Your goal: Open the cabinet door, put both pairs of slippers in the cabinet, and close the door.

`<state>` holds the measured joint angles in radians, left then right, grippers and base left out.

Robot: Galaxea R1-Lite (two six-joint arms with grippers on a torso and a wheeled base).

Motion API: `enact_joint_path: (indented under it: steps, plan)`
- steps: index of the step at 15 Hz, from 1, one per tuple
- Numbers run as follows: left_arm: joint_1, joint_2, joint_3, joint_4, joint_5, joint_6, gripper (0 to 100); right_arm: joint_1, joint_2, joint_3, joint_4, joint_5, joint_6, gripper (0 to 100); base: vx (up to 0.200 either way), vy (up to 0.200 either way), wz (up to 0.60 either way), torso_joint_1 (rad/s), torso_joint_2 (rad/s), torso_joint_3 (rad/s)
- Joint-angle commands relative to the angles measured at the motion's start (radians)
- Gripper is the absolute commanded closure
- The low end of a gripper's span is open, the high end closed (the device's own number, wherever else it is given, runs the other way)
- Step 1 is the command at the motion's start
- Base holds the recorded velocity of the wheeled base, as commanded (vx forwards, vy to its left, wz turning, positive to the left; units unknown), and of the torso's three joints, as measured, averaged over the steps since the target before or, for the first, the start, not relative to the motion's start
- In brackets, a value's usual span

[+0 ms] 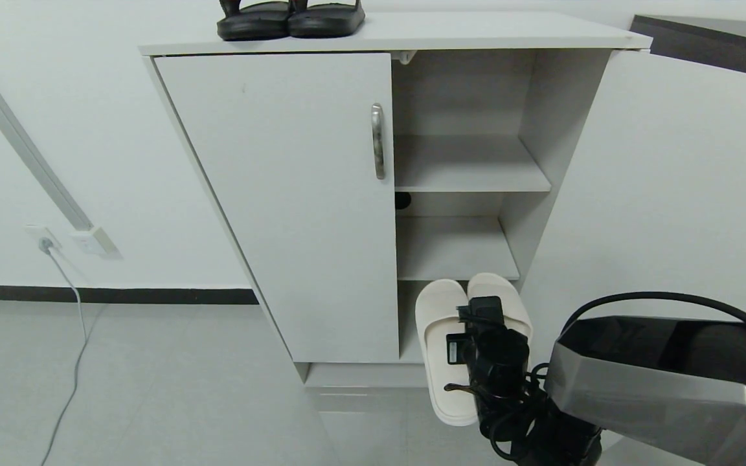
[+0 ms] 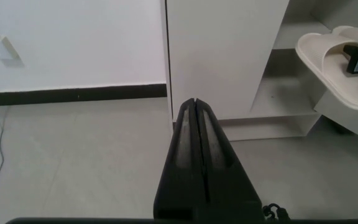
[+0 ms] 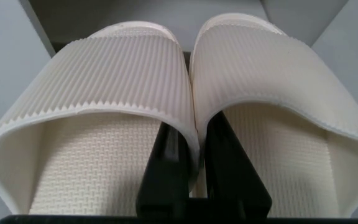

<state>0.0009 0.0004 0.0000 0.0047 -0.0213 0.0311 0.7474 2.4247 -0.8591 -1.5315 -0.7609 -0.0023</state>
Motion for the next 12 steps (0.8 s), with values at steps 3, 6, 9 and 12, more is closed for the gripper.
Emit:
enact_joint_path:
  steps: [3,6,9,12]
  plan:
    - [0.001,0.000,0.000,0.000,0.000,0.000,100,-0.002,0.022,-0.001,-0.001,0.000,-0.001,100,0.000,0.000,0.00,0.000,0.00,0.000]
    - [0.001,0.000,-0.002,0.000,0.000,0.000,100,-0.007,0.027,-0.003,-0.004,0.000,-0.001,100,0.000,0.000,0.00,0.000,0.00,0.000]
    - [0.001,0.000,0.000,0.000,0.000,0.000,100,-0.007,0.027,-0.004,-0.004,0.000,-0.001,100,0.067,0.000,0.00,0.001,0.00,0.001]
    - [0.001,0.000,-0.002,0.000,0.000,0.000,100,-0.007,0.027,-0.004,-0.007,0.000,-0.001,100,0.200,0.000,0.00,-0.004,0.00,0.001]
